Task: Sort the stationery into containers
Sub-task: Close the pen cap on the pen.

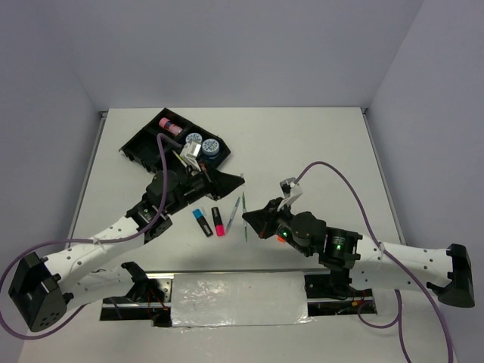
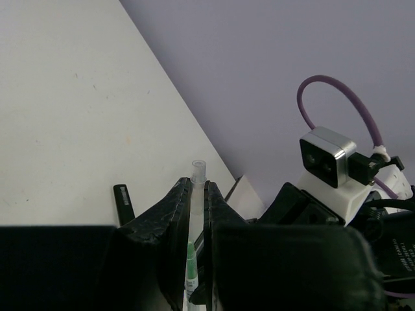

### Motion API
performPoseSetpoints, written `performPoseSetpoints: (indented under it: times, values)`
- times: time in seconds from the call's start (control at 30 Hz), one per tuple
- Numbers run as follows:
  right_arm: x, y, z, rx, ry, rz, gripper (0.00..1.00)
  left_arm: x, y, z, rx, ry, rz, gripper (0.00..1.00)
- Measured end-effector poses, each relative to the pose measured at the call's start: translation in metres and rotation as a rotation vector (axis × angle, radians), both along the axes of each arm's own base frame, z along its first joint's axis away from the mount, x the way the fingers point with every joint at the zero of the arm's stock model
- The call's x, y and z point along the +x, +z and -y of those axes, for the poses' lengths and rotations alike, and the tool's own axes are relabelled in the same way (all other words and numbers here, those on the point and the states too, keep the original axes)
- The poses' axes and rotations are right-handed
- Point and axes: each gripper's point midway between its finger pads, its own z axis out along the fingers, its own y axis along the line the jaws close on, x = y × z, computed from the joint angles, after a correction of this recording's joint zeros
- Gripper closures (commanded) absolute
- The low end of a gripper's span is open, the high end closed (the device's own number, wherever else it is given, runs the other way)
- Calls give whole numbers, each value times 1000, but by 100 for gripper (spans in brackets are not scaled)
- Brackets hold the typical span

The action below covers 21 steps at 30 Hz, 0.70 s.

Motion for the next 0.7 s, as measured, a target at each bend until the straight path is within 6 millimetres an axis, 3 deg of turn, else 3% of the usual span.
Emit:
performPoseSetpoints:
  times: [0.17,0.7]
  values:
    - [2,1,1,-6,-8,10,100,-1,-11,4,26,-21,-23,100]
    - [5,9,5,-10,-29,22,100,-6,-15,6,48,-54,-16,100]
